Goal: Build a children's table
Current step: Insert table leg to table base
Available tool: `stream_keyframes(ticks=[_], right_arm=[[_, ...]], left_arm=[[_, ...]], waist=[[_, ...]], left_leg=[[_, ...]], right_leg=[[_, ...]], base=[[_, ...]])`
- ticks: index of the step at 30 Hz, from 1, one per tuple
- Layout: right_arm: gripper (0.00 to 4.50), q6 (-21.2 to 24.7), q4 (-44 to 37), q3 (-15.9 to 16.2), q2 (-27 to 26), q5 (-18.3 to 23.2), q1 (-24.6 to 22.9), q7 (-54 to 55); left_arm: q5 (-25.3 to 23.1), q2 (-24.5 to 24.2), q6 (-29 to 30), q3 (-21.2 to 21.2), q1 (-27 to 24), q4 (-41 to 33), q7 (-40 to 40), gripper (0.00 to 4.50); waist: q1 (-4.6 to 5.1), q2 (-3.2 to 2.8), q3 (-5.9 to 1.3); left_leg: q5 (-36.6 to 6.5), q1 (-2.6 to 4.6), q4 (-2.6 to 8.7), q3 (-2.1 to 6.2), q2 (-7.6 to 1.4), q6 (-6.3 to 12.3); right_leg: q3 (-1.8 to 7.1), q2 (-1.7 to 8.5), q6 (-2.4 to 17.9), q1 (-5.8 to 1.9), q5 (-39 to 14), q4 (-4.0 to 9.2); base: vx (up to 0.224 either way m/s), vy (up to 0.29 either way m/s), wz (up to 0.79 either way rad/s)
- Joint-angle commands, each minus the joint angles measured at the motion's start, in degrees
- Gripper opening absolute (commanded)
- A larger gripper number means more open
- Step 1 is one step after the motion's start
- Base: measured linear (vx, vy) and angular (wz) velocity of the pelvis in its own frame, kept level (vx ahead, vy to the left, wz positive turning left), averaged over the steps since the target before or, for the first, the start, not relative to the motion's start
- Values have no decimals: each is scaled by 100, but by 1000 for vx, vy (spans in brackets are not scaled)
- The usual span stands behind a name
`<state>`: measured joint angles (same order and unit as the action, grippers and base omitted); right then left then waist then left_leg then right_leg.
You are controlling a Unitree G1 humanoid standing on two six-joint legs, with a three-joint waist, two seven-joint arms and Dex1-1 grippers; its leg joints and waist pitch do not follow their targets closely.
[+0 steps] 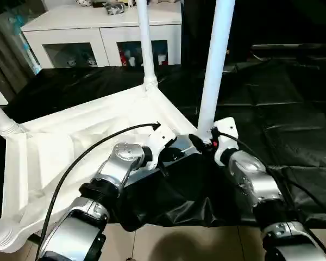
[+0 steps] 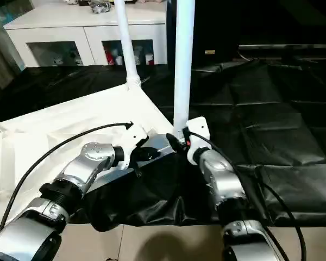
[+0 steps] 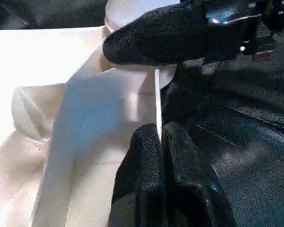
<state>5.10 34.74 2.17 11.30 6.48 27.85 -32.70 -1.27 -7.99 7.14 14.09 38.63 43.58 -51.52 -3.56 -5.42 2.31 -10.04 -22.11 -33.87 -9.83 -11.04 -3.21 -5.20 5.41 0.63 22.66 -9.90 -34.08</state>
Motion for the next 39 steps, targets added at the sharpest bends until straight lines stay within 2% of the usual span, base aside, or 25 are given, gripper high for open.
stream_keyframes(ticks=[1,3,5,7,8,12,13,14,15,16,17,22,26,28,30,31,32,33,34,35,36,37,38,39], right_arm=[[375,163,-166,419,89,50,-185,-764],[375,161,-395,497,354,120,-285,-1234],[375,144,-697,538,695,213,-413,-1799],[375,139,-758,539,761,224,-438,-1906],[375,169,-886,552,918,276,-489,-2161],[375,253,-1097,600,1192,363,-574,-2587],[375,317,-1209,612,1329,425,-619,-2818],[375,347,-1243,609,1364,452,-632,-2890],[375,378,-1271,608,1393,473,-638,-2947],[375,386,-1278,609,1403,480,-639,-2964],[350,413,-1261,605,1377,506,-615,-2974],[320,491,-1261,626,1302,537,-612,-2946],[291,762,-1249,544,1110,521,-655,-2454],[278,814,-1043,461,929,317,-610,-1808],[276,763,-732,322,687,106,-525,-993],[276,772,-512,150,476,78,-445,-412],[275,772,-512,150,476,78,-445,-412],[274,788,-369,30,335,73,-391,-32],[274,830,-208,-138,123,87,-322,493],[274,879,-83,-242,-61,96,-267,895],[274,897,-59,-259,-103,97,-256,983],[274,917,30,-246,-267,57,-226,1254],[274,865,42,-165,-310,-7,-225,1264],[274,824,54,-113,-350,-62,-222,1294]], left_arm=[[210,-38,-235,191,-78,-327,-692,0],[243,-218,-258,261,-191,-461,-1031,0],[338,-475,-219,335,-344,-685,-1547,0],[363,-527,-195,348,-375,-739,-1664,0],[421,-659,-131,374,-434,-845,-1940,0],[480,-862,-117,381,-504,-942,-2269,0],[503,-962,-118,375,-529,-979,-2388,0],[510,-991,-109,374,-535,-993,-2422,0],[513,-1020,-107,360,-522,-992,-2443,0],[515,-1028,-106,356,-517,-992,-2448,0],[518,-1022,-107,323,-497,-1001,-2400,0],[545,-983,-64,280,-520,-1056,-2315,0],[533,-934,-49,269,-605,-1108,-2202,0],[491,-849,-31,212,-590,-1048,-1942,0],[357,-730,-49,148,-504,-860,-1483,0],[285,-606,-57,90,-410,-681,-1132,0],[285,-606,-57,90,-410,-681,-1132,0],[241,-521,-61,50,-347,-561,-901,0],[175,-362,-59,-11,-243,-397,-502,0],[94,-200,-25,-30,-136,-261,-132,0],[73,-161,-13,-30,-110,-231,-47,0],[32,42,29,-84,19,-78,377,0],[75,132,61,-122,59,-45,452,0],[105,195,87,-145,84,-28,507,0]], waist=[[-51,67,-376],[-58,55,-406],[-76,34,-403],[-129,35,-398],[-155,33,-393],[-165,34,-375],[-155,69,-369],[-171,57,-374],[-168,88,-372],[-171,81,-370],[-169,123,-365],[-167,107,-369],[-153,97,-368],[-138,65,-356],[-75,70,-349],[-39,57,-341],[-39,57,-341],[24,61,-335],[42,34,-327],[54,44,-322],[53,49,-316],[45,23,-322],[51,1,-315],[46,35,-315]], left_leg=[[-1321,34,393,57,-187,470],[-1068,20,363,58,-184,570],[-992,32,345,46,-197,665],[-1037,41,346,39,-212,682],[-1114,55,362,38,-217,620],[-1284,72,383,36,-232,533],[-1282,61,387,33,-228,534],[-1279,69,385,38,-231,526],[-1243,66,378,29,-226,532],[-1235,68,375,28,-221,527],[-1201,62,371,20,-218,527],[-1110,61,368,26,-218,505],[-1073,60,368,27,-213,502],[-1173,63,380,32,-209,430],[-1299,54,404,49,-185,269],[-1412,79,411,48,-180,200],[-1412,79,411,48,-180,200],[-1566,103,426,52,-171,106],[-1635,102,431,60,-167,76],[-1669,105,430,53,-166,66],[-1722,120,430,52,-157,58],[-1715,108,432,68,-155,70],[-1743,113,431,57,-154,73],[-1819,131,432,58,-148,77]], right_leg=[[233,324,1131,-298,-1176,426],[217,322,1277,-322,-732,365],[217,313,1357,-301,-553,351],[220,318,1373,-299,-650,345],[220,319,1378,-290,-795,353],[237,312,1338,-281,-981,363],[238,304,1333,-288,-990,368],[241,316,1327,-289,-1009,363],[248,324,1324,-281,-1057,365],[246,324,1318,-279,-1101,370],[250,331,1301,-277,-1179,377],[247,326,1238,-268,-1269,380],[243,317,1239,-267,-1205,377],[243,324,1188,-260,-1383,395],[232,326,1113,-272,-1595,418],[231,320,1079,-252,-1724,441],[231,320,1079,-252,-1724,441],[231,308,1054,-242,-1830,464],[228,312,1023,-238,-1896,478],[234,309,1015,-233,-1929,490],[235,314,991,-218,-2014,509],[232,320,943,-242,-2062,505],[236,311,932,-224,-2065,523],[230,307,921,-223,-2101,536]], base=[[0,0,0],[0,0,0],[0,0,0],[0,0,0],[0,0,0],[0,0,0],[0,0,0],[0,0,0],[0,0,0],[0,0,0],[0,0,0],[0,0,0],[0,0,0],[0,0,0],[0,0,0],[0,0,0],[0,0,0],[0,0,0],[0,0,0],[0,0,0],[0,0,0],[0,0,0],[0,0,0],[0,0,0]])
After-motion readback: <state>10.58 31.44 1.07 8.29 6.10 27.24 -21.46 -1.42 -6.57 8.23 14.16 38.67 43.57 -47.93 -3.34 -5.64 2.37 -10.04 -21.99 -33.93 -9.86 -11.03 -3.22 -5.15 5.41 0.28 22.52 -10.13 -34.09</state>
